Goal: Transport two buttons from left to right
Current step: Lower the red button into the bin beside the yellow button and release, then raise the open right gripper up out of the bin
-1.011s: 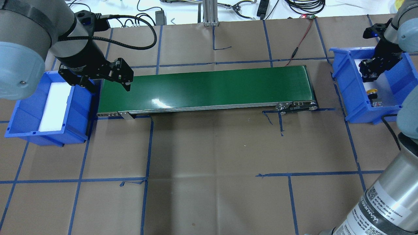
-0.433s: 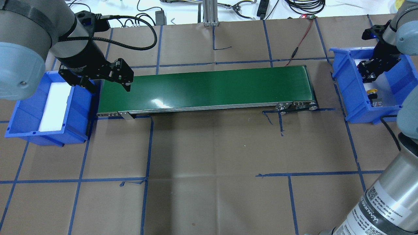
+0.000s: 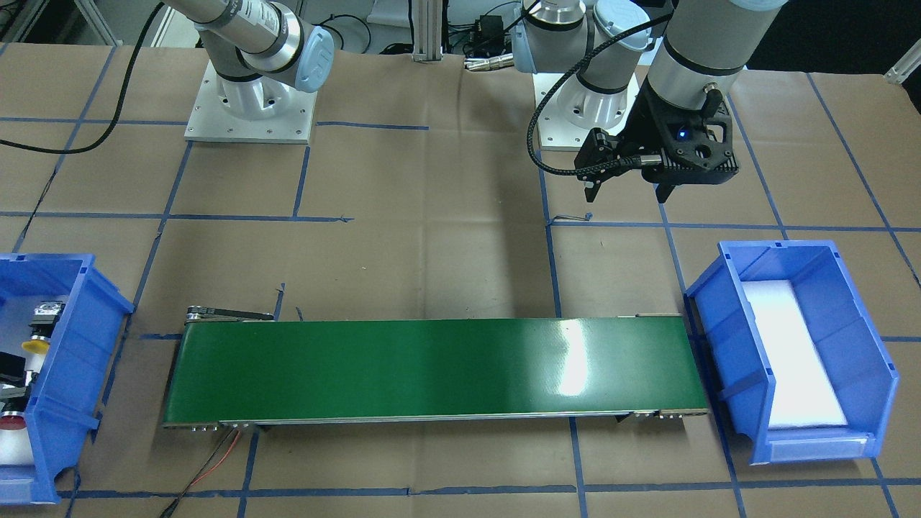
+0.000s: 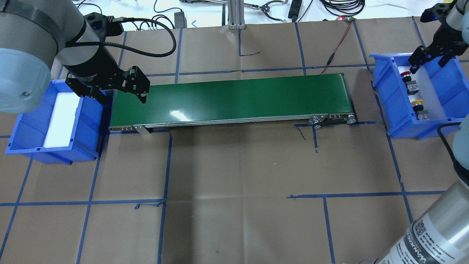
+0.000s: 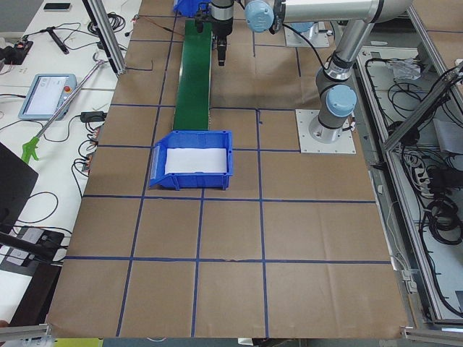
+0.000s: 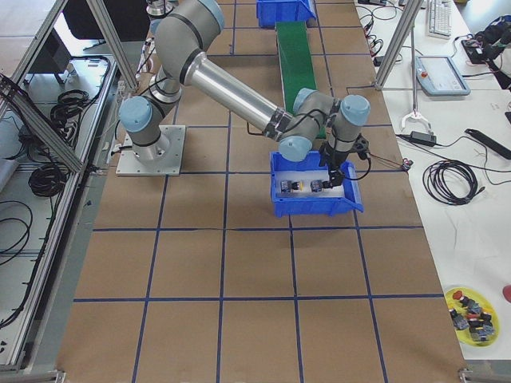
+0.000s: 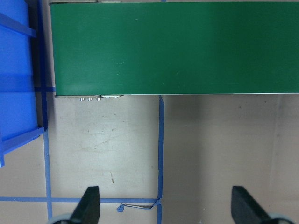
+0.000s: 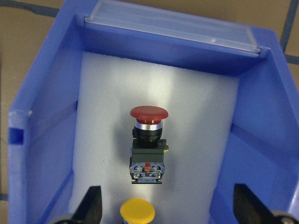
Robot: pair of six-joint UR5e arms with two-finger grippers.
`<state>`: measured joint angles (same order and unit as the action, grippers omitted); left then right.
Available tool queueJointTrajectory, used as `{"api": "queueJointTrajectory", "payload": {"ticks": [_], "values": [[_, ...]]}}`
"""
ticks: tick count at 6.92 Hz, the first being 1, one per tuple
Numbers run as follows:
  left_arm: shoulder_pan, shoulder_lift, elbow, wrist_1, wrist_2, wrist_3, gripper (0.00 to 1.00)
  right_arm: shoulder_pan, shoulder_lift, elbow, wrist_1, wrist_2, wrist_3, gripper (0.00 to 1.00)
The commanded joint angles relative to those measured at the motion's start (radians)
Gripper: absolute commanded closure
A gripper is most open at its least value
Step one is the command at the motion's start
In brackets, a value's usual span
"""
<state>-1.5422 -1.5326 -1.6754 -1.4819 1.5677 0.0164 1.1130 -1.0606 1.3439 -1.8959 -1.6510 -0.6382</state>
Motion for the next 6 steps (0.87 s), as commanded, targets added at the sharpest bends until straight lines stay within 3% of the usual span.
{"api": "queueJointTrajectory", "payload": {"ticks": [1, 3, 6], "values": [[-0.001, 0.0, -0.001, 0.0, 0.0, 0.0, 0.0, 0.065, -0.167, 0.007, -0.005, 0.082, 0.006, 0.01], [-0.001, 0.0, -0.001, 0.0, 0.0, 0.0, 0.0, 0.137, -0.22, 0.004, 0.036, 0.089, 0.223, 0.0], [-0.001, 0.0, 0.0, 0.0, 0.0, -0.001, 0.0, 0.318, -0.399, 0.012, 0.407, 0.102, 0.613, 0.0]]}}
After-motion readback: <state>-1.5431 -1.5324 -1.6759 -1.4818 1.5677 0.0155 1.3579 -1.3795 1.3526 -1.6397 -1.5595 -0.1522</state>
